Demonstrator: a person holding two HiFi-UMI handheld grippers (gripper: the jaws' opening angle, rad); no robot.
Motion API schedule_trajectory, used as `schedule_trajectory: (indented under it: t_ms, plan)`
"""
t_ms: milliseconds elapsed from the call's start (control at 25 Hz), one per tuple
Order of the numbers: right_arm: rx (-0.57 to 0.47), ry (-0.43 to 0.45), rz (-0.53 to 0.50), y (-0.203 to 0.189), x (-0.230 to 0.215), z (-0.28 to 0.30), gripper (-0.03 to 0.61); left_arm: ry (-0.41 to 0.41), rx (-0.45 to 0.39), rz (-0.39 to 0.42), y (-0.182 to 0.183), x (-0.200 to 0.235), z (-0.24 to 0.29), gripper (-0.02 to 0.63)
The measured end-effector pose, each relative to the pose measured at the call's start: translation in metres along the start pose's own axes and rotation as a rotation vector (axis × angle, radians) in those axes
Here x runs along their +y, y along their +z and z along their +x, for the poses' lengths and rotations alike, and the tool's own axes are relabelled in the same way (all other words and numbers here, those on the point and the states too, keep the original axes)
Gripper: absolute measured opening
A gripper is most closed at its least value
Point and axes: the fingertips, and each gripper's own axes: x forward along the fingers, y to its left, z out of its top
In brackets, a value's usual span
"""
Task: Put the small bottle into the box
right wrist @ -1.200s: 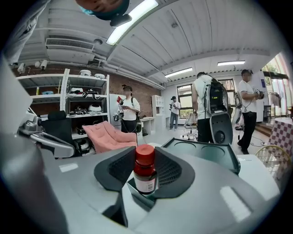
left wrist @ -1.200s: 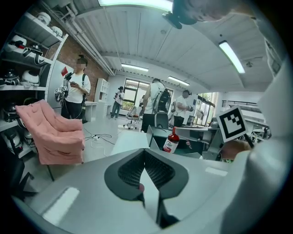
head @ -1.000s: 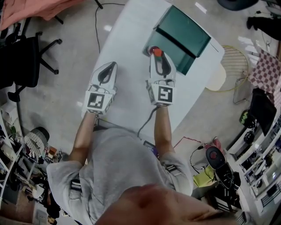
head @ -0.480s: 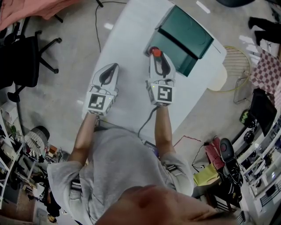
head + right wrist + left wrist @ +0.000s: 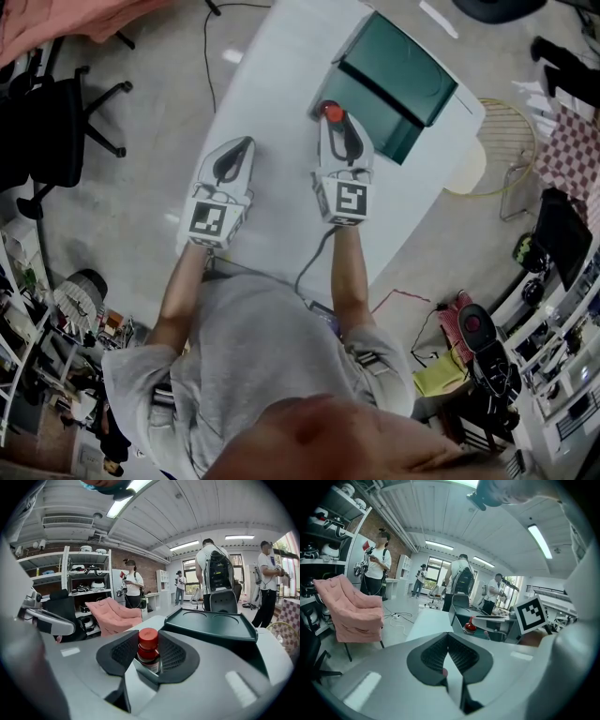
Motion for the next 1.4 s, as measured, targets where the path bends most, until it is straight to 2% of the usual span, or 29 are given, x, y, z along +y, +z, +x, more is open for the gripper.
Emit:
schedule_trajectory:
  t_ms: [600, 1040, 1400]
  plan:
    - [-0.006, 0.003, -0.007, 0.002, 0.003, 0.004, 0.135, 0.000, 0.001, -0.004, 0.001, -0.001, -0.003, 0.011]
    - [-0.034, 0.002, 0.014, 0.011, 0.003, -0.008, 0.232, -0.002, -0.020, 0.008, 0.011, -0.005, -0.016, 0.011]
    - [-0.074, -0.023, -0.006, 0.035, 0.002, -0.044, 0.236, -0.030, -0.068, 0.036, 0.030, -0.030, -0.036, 0.011]
